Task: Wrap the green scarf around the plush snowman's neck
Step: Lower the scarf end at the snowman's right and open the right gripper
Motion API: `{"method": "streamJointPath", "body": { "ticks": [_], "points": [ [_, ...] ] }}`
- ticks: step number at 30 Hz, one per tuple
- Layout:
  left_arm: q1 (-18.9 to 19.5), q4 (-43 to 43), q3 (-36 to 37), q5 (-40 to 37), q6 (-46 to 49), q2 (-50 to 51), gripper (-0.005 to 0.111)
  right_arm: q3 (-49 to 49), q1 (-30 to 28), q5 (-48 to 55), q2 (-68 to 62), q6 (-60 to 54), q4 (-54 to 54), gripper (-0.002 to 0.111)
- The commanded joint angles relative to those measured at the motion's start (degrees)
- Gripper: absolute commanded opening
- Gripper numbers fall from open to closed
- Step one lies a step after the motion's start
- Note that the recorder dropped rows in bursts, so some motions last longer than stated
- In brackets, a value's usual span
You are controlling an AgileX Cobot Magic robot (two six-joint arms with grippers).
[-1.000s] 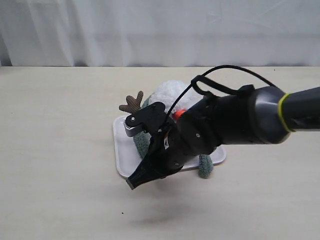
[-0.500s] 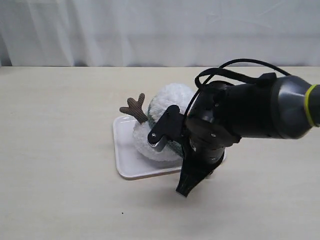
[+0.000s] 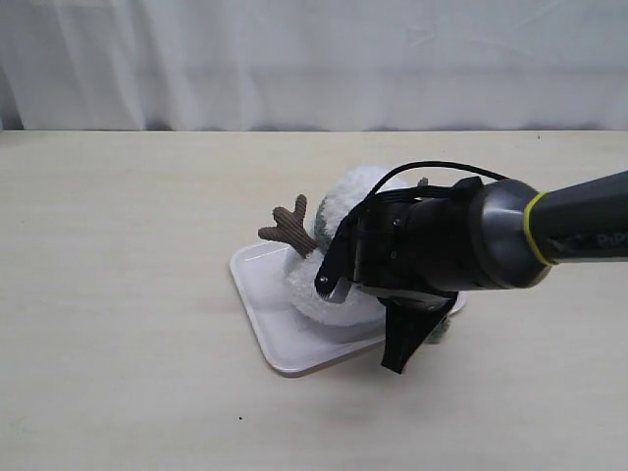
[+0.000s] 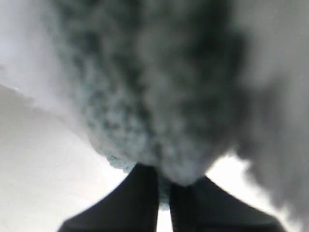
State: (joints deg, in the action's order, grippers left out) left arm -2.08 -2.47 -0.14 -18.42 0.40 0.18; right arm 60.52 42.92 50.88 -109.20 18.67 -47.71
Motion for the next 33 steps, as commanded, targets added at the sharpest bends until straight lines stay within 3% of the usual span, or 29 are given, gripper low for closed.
{"method": "streamJointPath", "body": {
  "ticks": [1,6,10,18,26,33],
  "points": [
    [0.0,0.0,0.1,0.7,-0.1,-0.2,0.000,0.0,-0.3,1.5,0.1,0.0,0.1,0.017],
    [0.0,0.0,0.1,0.7,-0.1,-0.2,0.000,0.0,-0.1,5.5,0.1,0.6,0.4,0.047],
    [0.0,0.0,0.1,0.7,-0.1,-0.2,0.000,0.0,-0.1,10.4,0.1,1.3,0.4,0.061],
    [0.0,0.0,0.1,0.7,-0.1,-0.2,0.000,0.0,-0.1,12.9,6.7,1.6,4.6,0.062],
    [0.0,0.0,0.1,0.7,-0.1,-0.2,0.000,-0.2,-0.1,7.0,24.3,-5.5,22.1,0.062],
    [0.0,0.0,0.1,0.7,-0.1,-0.2,0.000,-0.2,-0.1,3.6,32.8,-5.9,27.4,0.059]
  ]
}}
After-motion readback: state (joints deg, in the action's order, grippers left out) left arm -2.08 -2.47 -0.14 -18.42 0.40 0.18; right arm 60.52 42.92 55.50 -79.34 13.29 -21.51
